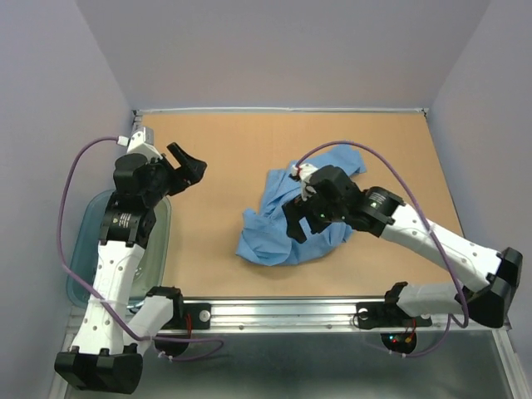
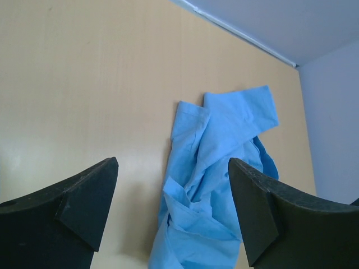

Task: Fold and stack the long sleeve shirts
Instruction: Flatten the shirt out

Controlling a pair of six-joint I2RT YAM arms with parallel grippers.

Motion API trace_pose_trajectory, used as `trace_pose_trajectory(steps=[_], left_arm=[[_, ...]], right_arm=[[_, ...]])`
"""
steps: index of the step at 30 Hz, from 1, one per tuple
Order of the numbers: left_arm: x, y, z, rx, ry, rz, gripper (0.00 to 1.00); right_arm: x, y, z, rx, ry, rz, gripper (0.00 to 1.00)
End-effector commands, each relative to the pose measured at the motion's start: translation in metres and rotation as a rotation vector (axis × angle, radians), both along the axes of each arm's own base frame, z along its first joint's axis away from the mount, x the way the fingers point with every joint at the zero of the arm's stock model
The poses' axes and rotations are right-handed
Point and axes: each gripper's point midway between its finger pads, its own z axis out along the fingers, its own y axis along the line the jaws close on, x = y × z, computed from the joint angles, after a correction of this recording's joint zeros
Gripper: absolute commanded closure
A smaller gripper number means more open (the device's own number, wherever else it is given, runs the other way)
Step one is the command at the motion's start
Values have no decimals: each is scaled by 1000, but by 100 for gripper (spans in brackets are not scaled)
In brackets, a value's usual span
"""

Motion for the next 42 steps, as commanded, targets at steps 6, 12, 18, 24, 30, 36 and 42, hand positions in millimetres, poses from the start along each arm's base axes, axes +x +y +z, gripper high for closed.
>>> trace_pose_trajectory(steps=[6, 12, 18, 24, 30, 36, 42], left_arm=[[0, -81, -12, 54, 29, -260, 9], [2, -140, -54, 129, 134, -340, 8], [23, -149, -98, 160, 197, -251, 8], [35, -166, -137, 182, 264, -262, 9], [56, -188, -142, 227, 233, -311, 9], [68, -222, -161, 263, 255, -397, 9], [75, -245, -178, 275, 276, -423, 10]], right_arm=[[100, -126, 6, -16, -107, -680, 11], [101, -149, -54, -25, 89, -782, 19], [97, -164, -97, -11, 175, -899, 20], [101, -176, -124, -32, 201, -977, 25], [105, -177, -131, -34, 199, -987, 37], [102, -193, -134, -55, 179, -1029, 86], [98, -198, -130, -51, 156, -1031, 99]])
